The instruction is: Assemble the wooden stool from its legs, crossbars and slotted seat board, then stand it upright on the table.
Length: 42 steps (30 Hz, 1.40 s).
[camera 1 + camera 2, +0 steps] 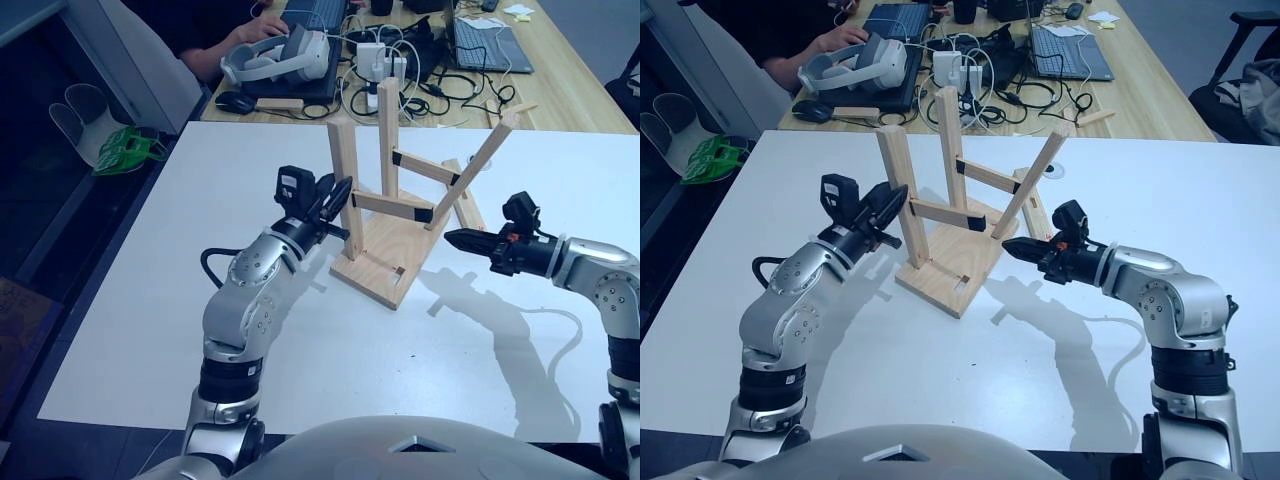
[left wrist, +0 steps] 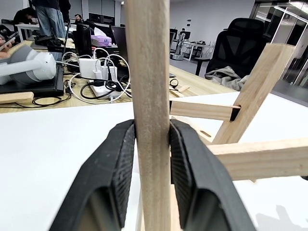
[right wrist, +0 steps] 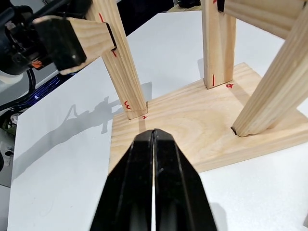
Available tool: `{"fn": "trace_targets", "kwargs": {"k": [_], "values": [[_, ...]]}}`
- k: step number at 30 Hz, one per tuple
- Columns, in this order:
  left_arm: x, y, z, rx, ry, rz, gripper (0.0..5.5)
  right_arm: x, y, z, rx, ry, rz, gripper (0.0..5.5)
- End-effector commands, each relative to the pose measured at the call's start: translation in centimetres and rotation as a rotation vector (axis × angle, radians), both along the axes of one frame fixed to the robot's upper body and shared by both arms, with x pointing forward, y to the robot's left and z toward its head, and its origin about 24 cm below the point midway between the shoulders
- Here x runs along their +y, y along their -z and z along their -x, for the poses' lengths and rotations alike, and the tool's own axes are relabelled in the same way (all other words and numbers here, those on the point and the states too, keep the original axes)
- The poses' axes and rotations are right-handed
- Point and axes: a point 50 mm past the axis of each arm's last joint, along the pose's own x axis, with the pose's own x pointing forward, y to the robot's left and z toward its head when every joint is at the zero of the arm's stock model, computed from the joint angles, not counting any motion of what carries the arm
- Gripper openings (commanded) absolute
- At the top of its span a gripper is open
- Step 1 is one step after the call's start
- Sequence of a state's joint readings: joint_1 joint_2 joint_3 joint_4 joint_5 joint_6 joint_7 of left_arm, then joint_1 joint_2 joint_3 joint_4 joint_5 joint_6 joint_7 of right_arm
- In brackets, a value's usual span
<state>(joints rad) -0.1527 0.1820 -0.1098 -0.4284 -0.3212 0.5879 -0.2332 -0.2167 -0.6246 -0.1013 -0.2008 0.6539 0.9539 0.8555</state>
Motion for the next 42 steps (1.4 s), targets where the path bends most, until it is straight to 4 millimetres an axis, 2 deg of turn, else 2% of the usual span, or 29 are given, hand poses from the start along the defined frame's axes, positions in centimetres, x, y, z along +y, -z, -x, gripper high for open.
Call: {"fn": "trace_targets", "kwargs": {"k": [1,5,17,18,29,31,33,36,38,40,42], "values": [[0.3,1.8,1.1,0.092,0.009,-0.111,1.0,-0.3,-0.7,-0.3,-0.036,0.0,0.016,0.0],[0.4,2.0,1.5,0.128,0.016,-0.138,1.0,-0.3,-0.7,-0.4,-0.041,0.002,0.019,0.0],[0.9,1.5,1.3,0.086,-0.036,-0.095,1.0,0.0,-0.2,-0.1,-0.04,-0.013,0.031,0.0],[0.9,1.4,1.3,0.074,-0.046,-0.091,1.29,0.0,-0.1,-0.1,-0.037,-0.013,0.032,0.0],[1.5,-0.1,1.1,-0.05,-0.11,-0.054,2.84,0.2,0.6,0.2,-0.024,-0.019,0.037,0.0],[1.6,-1.0,1.2,-0.111,-0.112,-0.015,3.17,0.3,0.8,0.3,-0.023,-0.022,0.04,0.0],[1.5,-1.9,1.0,-0.175,-0.107,0.018,3.17,0.4,0.9,0.4,-0.022,-0.027,0.044,0.0],[1.7,-4.8,-0.3,-0.302,-0.082,0.07,3.17,0.6,1.0,0.4,-0.021,-0.033,0.05,0.0],[2.2,-7.6,-1.8,-0.393,-0.055,0.076,3.17,0.5,1.1,0.3,-0.023,-0.031,0.055,0.0],[2.8,-10.7,-4.2,-0.444,-0.053,0.048,3.17,0.5,1.1,0.3,-0.026,-0.028,0.057,0.0],[2.5,-12.2,-7.5,-0.406,-0.042,-0.083,3.17,0.6,1.0,0.2,-0.033,-0.025,0.057,0.0]]}}
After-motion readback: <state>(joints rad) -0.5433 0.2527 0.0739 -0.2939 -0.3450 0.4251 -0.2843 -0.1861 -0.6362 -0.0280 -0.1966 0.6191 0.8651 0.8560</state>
